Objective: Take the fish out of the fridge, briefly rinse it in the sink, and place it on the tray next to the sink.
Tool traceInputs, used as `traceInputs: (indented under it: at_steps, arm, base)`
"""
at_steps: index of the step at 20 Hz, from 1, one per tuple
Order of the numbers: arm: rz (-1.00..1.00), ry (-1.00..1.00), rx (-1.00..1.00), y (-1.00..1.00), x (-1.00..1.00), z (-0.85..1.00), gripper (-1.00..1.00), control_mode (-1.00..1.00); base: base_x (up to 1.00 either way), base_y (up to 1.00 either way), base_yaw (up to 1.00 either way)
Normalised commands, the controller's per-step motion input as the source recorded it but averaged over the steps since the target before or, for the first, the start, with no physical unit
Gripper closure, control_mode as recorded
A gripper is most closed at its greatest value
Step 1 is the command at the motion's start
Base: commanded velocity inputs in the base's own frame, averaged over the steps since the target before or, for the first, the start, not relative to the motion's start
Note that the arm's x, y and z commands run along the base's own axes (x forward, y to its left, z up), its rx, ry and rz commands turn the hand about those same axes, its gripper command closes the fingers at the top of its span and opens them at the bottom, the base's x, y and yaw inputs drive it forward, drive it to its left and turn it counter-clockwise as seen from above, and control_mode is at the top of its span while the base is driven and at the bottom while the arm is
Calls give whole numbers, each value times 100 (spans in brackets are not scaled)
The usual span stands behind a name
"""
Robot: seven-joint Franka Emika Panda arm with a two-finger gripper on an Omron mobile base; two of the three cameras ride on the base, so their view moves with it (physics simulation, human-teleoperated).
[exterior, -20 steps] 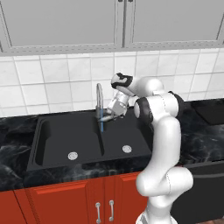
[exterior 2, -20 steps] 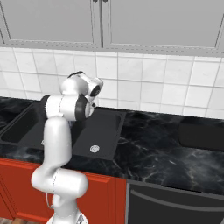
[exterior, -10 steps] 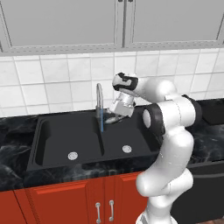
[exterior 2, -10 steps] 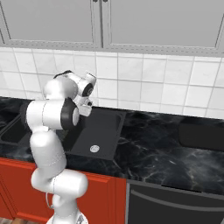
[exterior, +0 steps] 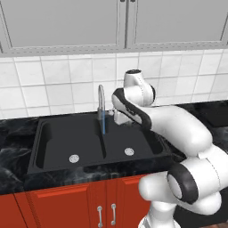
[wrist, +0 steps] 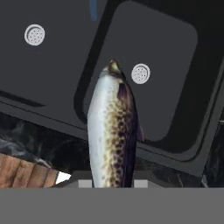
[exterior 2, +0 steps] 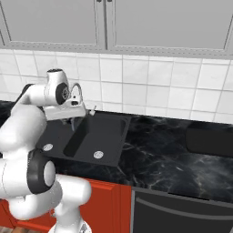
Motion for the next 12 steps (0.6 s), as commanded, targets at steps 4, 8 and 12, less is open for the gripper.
traceInputs:
  at_steps: [4,8,12]
  arm:
    - [-21,-32,-44,-96,-72,30,100,-100]
    - [-26,-24,-28,-100,-16,31,100,-100]
    - [-27,-10,-10,-100,1,42,100,-100]
  base:
    - [0,0,0]
    - [0,0,0]
    - [0,0,0]
